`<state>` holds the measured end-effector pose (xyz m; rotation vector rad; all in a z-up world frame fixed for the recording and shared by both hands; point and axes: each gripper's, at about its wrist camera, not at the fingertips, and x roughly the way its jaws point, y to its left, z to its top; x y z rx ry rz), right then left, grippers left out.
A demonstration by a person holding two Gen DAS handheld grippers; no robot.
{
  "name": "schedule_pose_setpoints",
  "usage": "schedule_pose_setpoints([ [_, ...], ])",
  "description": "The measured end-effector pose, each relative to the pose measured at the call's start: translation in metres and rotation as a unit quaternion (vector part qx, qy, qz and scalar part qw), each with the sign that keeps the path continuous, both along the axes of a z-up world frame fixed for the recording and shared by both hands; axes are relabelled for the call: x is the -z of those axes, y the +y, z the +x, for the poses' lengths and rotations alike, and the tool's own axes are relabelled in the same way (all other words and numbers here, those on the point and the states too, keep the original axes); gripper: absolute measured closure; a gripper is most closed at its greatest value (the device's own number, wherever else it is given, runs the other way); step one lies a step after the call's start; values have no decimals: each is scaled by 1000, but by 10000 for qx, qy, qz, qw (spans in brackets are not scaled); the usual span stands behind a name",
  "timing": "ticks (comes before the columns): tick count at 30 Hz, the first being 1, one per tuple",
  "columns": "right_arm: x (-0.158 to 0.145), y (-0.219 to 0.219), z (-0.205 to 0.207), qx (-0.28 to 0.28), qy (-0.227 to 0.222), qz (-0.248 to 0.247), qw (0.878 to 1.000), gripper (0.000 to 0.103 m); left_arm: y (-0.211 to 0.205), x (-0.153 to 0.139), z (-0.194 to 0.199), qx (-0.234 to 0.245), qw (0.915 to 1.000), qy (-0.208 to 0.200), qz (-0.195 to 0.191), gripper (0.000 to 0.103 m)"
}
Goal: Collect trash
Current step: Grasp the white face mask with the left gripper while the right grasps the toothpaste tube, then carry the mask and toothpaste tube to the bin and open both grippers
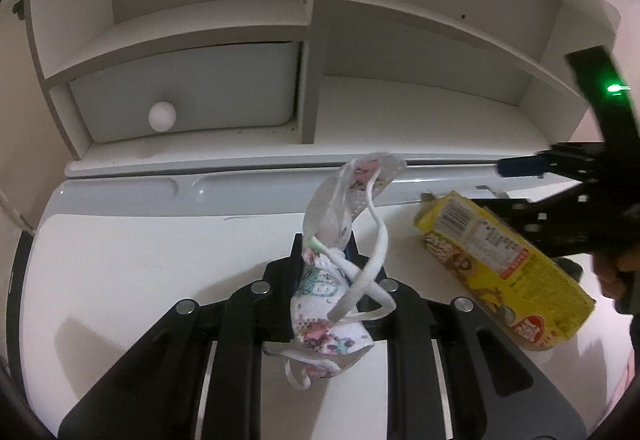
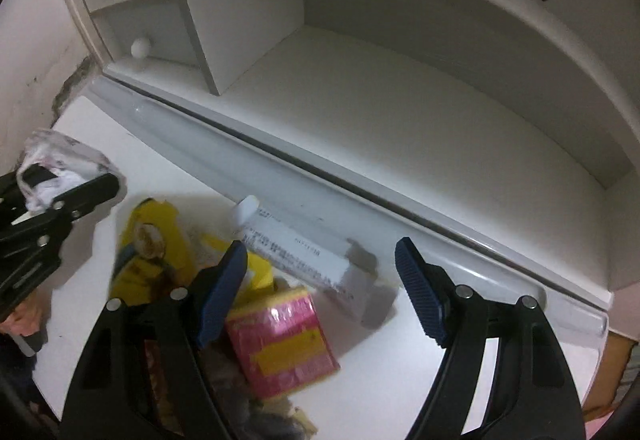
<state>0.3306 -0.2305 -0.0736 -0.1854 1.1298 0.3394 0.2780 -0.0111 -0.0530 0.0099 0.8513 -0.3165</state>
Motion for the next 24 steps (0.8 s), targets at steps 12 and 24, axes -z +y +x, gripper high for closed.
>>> schedule_pose_setpoints([
  [12,-11,-17,-21,408,90,799,9959,87,-3,0,2,99,9999,-15,-18,85],
  [24,-88,-156,-176,2387,-986,763,9631,87,-43,-29,-45,812,9961,-331,-87,85],
])
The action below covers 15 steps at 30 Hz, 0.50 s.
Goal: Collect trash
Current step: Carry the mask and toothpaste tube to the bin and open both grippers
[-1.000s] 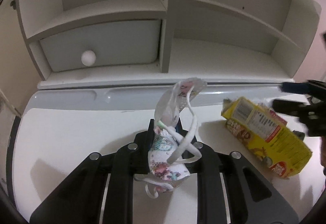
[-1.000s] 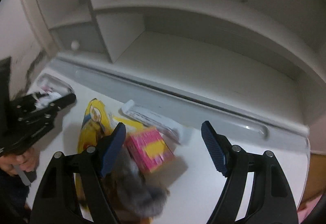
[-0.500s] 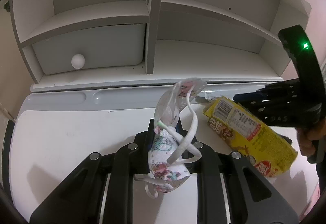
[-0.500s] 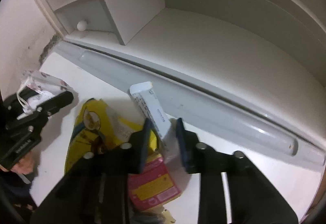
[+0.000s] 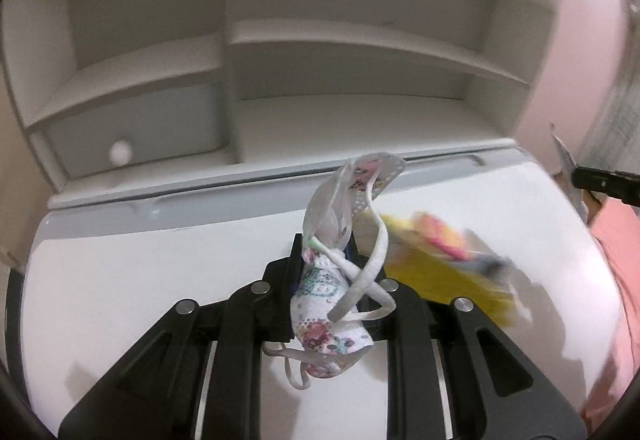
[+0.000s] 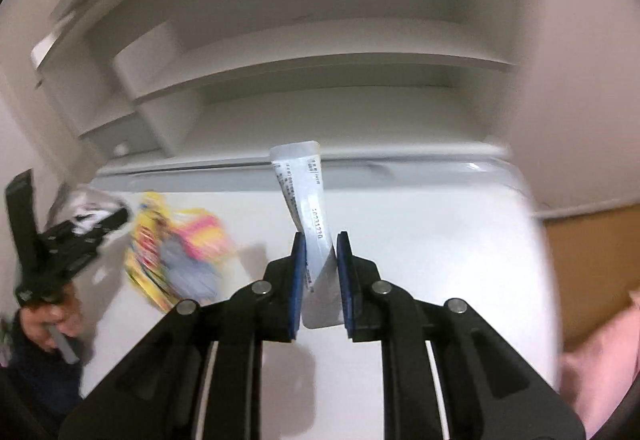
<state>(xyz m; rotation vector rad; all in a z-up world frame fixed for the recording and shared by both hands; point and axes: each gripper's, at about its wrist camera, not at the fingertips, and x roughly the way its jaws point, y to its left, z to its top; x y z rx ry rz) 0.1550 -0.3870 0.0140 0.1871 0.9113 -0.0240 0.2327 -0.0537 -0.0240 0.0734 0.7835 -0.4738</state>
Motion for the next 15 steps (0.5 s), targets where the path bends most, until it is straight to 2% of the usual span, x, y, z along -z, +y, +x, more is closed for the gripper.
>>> schedule_pose_setpoints([
  [3,-4,-50,-66,740,-99,-52,9972,87,-27,-23,-31,395,9991,-136,-116,85],
  [7,6,-105,-161,1721,-178,10,9849,87,-84,-49,-86,1141,9924,-335,-310,85],
  [12,36,-157,-273,3000,-87,-92,9539,87,-176,-51,-158,2164,9753,-316,-320,85],
  [13,48,-167,-299,3293,-17,-167,9441,87,-197,-48,-173,2394,9701,-226,-341,85],
  [15,64,-183,-327,3619,67,-153,9321,87,-235,-41,-201,2795,9595,-124,-339,85],
])
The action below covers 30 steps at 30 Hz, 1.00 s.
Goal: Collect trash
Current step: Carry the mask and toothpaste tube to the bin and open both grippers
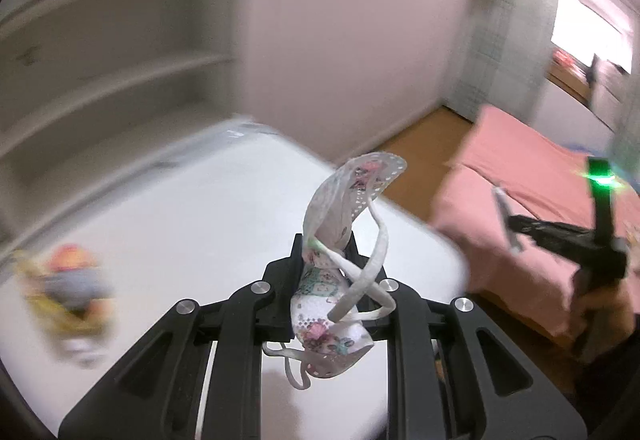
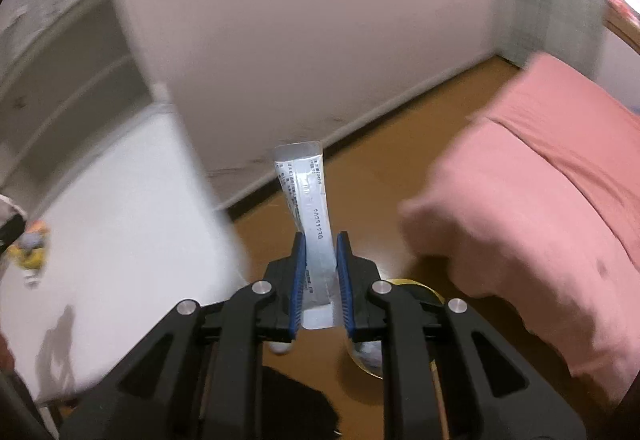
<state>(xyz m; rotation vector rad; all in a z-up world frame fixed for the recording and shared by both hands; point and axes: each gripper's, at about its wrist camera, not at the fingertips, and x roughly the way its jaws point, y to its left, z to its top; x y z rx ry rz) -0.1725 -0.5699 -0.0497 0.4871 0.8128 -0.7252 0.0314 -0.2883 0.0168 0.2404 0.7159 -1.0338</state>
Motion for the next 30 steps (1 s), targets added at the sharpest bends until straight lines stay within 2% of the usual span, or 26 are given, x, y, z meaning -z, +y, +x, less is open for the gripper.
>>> schedule_pose_setpoints([
  [4,40,-33,-53,633,-48,392,9972,87,-77,26,-68,901,9956,226,130,85],
  [10,84,-63,-81,1002,165,718,9922,87,-145,74,-131,1673,9836,506,442,85],
  [15,126,-83,-91,1102,446,1088,9869,87,-175,101,-149,1910,9777,508,715,85],
  [19,141,-96,-98,1122,464,1326,9837,87,-199,117,-153,2009,9745,567,819,85],
  [28,153,-96,-107,1145,360,1563,9804,86,-227,133,-156,2058,9713,685,973,85],
  [29,153,-97,-107,1152,320,1621,9795,85,-233,134,-157,2062,9711,695,985,85],
  [30,153,-97,-107,1158,305,1663,9788,78,-236,136,-158,2064,9709,698,994,85],
])
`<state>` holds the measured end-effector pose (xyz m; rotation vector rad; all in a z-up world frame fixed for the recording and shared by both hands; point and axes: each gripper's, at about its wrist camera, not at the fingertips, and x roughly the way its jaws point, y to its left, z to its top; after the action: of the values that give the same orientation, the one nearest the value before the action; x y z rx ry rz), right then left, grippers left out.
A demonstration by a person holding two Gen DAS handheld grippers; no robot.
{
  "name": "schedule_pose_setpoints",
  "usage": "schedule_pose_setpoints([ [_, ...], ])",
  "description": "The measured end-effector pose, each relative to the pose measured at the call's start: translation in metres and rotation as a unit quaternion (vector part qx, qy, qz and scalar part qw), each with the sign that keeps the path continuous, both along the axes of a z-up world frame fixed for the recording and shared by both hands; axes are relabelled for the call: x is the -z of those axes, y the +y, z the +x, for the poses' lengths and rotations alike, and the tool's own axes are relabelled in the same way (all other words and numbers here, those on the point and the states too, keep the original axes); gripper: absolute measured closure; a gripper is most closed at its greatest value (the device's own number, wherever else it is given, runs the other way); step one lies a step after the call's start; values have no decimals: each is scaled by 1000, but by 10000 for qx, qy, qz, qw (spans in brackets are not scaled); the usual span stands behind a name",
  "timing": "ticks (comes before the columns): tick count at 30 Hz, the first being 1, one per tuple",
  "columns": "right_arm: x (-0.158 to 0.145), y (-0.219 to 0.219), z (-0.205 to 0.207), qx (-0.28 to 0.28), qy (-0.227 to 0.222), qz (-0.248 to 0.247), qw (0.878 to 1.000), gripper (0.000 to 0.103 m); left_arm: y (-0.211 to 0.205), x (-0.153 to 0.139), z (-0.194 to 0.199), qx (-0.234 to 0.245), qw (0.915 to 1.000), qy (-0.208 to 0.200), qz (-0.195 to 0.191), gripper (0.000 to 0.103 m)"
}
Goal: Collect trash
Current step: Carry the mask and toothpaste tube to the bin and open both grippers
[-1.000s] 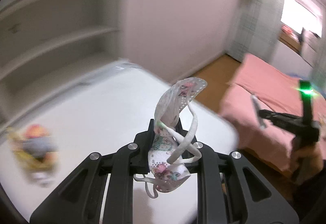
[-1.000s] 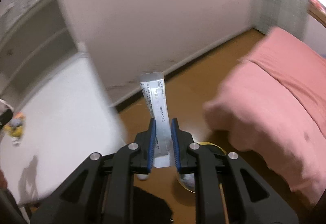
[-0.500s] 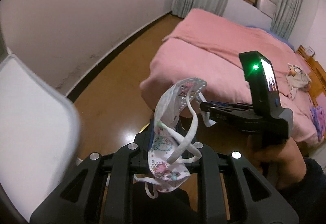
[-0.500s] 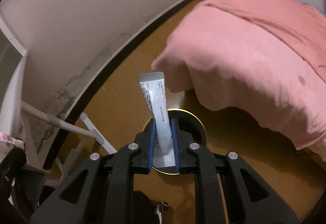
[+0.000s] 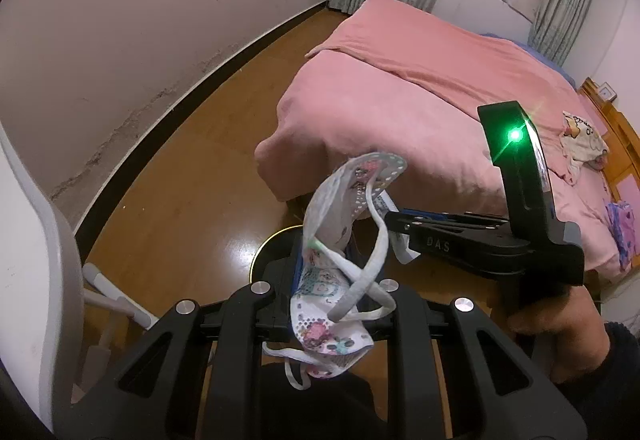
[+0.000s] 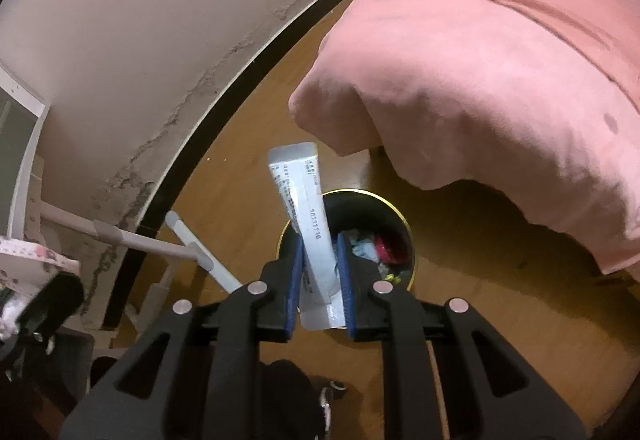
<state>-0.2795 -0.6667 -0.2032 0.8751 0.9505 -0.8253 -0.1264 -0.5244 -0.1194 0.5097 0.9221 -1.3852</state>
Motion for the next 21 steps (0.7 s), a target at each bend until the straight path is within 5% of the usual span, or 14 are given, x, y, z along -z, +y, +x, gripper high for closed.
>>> schedule_pose_setpoints([
  [1,0,-1,0,9,-33,1,10000,57,-3,2,-1,5,10000,-3,11,85],
  [3,-5,-1,0,36,-65,-121,9999,34,-2,1,1,16,10000,15,36,85],
  [21,-20,-17,-41,1183,-272,-364,9919,34,-41,21,-29,564,9978,73,327,80],
])
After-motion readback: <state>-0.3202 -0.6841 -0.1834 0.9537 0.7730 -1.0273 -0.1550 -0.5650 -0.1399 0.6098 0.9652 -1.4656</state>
